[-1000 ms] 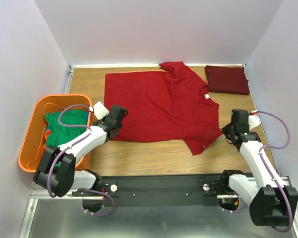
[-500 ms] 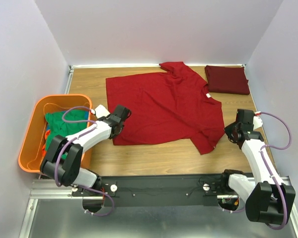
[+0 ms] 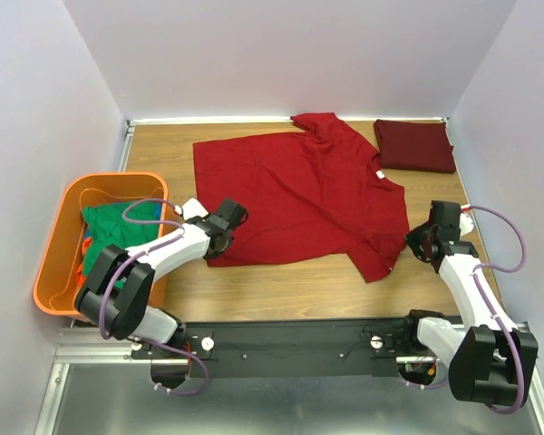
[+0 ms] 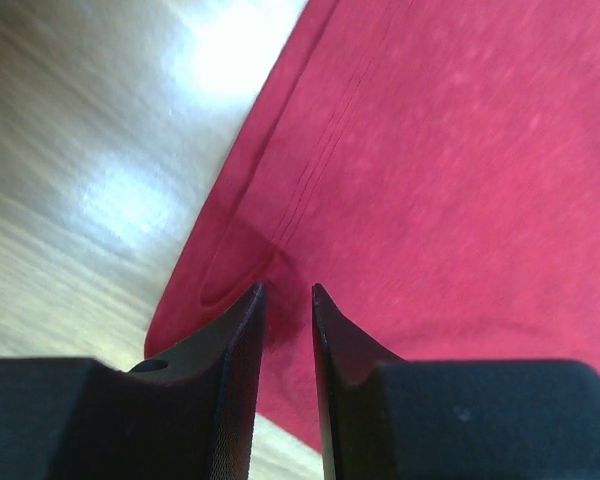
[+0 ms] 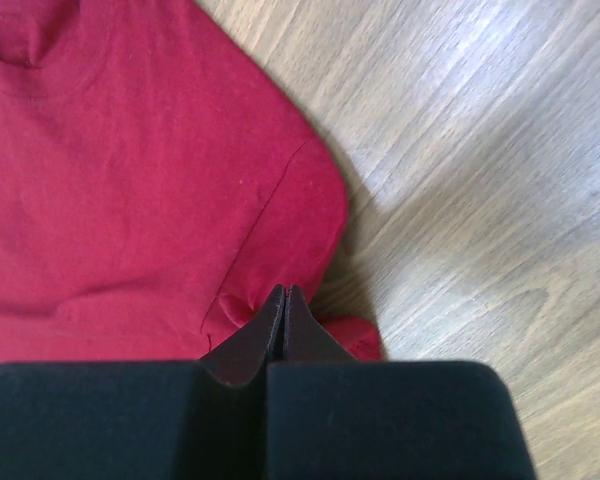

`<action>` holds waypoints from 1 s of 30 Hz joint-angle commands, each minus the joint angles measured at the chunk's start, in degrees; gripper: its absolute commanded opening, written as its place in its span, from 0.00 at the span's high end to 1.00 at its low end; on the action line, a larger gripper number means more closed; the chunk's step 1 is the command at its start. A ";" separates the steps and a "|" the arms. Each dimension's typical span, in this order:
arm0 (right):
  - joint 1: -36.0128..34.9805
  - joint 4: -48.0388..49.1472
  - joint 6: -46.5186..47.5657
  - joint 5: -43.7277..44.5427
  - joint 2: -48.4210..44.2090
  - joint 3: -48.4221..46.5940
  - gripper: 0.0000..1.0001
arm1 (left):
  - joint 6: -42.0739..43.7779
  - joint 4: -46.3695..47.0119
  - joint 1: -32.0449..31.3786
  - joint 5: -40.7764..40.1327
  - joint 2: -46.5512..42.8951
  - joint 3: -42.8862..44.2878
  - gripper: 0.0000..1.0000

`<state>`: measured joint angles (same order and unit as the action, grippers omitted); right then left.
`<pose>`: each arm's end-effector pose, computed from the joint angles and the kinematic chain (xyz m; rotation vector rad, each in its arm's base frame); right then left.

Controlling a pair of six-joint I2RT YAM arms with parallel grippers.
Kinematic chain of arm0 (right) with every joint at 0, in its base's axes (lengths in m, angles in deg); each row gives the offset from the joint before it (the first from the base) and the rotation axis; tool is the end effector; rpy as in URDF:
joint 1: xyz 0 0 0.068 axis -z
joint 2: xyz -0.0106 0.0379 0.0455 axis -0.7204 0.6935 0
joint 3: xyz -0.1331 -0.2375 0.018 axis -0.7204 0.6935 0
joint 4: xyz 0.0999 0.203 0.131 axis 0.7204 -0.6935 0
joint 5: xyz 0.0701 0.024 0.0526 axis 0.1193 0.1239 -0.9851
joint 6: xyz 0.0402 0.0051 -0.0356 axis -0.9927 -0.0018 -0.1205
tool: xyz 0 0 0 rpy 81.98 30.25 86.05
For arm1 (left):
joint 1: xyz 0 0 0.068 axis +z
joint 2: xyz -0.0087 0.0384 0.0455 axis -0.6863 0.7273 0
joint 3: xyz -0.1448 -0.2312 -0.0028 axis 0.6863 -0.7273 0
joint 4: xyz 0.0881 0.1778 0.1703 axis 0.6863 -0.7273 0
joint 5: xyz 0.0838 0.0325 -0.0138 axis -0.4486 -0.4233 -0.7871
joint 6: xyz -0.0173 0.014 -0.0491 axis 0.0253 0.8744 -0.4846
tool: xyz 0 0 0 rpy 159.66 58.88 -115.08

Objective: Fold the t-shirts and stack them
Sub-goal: Flatten the tshirt out

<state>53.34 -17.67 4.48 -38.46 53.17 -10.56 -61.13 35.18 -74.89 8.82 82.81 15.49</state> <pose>0.1914 -0.0287 0.2014 1.1815 2.1436 0.1642 0.2211 -0.1151 0.1702 -1.0465 2.3061 0.0421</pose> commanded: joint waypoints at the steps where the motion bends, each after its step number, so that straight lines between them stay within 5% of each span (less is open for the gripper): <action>1: 0.23 1.66 0.64 -1.73 0.31 1.16 0.99 | -2.03 -1.63 -2.02 0.38 -1.51 -0.94 0.69; 17: 0.23 2.27 0.90 -2.70 -0.13 1.95 0.99 | -3.70 -3.65 -6.07 1.79 -11.09 -8.85 0.79; 24: 0.31 2.54 0.90 -3.23 -0.22 2.22 0.99 | -3.71 -4.35 -5.98 -1.98 -14.96 -5.96 0.61; 30: 0.23 2.71 0.90 -3.14 -0.30 2.21 0.99 | -4.14 -7.42 -5.89 -5.50 -9.17 0.19 0.60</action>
<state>53.34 -15.90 4.52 -40.78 53.19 -9.10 -63.75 30.29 -80.59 8.54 70.72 12.89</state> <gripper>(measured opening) 0.009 0.401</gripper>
